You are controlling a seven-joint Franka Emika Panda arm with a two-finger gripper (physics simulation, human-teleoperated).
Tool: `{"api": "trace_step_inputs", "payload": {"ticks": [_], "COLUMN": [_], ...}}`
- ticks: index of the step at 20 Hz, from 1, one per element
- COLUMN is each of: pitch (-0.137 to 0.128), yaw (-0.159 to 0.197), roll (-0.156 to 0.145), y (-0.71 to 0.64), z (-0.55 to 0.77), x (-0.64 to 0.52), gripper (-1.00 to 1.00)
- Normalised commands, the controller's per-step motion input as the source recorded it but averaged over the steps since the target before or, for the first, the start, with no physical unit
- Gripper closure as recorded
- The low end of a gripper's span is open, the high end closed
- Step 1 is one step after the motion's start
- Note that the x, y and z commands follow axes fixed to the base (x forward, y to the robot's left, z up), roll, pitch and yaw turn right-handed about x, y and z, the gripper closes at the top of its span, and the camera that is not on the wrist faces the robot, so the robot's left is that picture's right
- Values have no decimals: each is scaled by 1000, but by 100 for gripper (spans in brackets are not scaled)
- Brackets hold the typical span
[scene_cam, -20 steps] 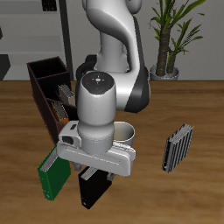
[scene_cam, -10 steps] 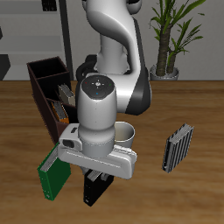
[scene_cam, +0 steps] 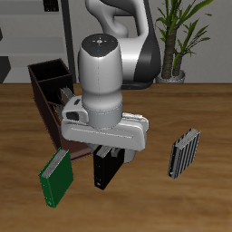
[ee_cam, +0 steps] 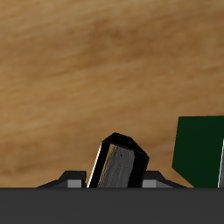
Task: Place the yellow book into the right desk caddy's front compartment and place the orange book into the right desk caddy's left compartment and place the black book into the right desk caddy's back compartment
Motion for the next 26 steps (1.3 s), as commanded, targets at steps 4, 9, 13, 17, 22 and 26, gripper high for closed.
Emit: {"api": "trace_step_inputs", "payload": {"ticks": [4, 9, 13, 17, 22, 26], "pitch": [-58, -64, -58, -42, -43, -44], "yaw": [91, 116, 101, 82, 88, 71], "roll": [8, 20, 55, 35, 28, 6], "y": [-25, -93, -74, -116, -65, -94], "z": [523, 457, 379, 287, 203, 66], "x": [-612, -722, -735, -657, -844, -599], "gripper": [100, 100, 100, 100, 100, 100]}}
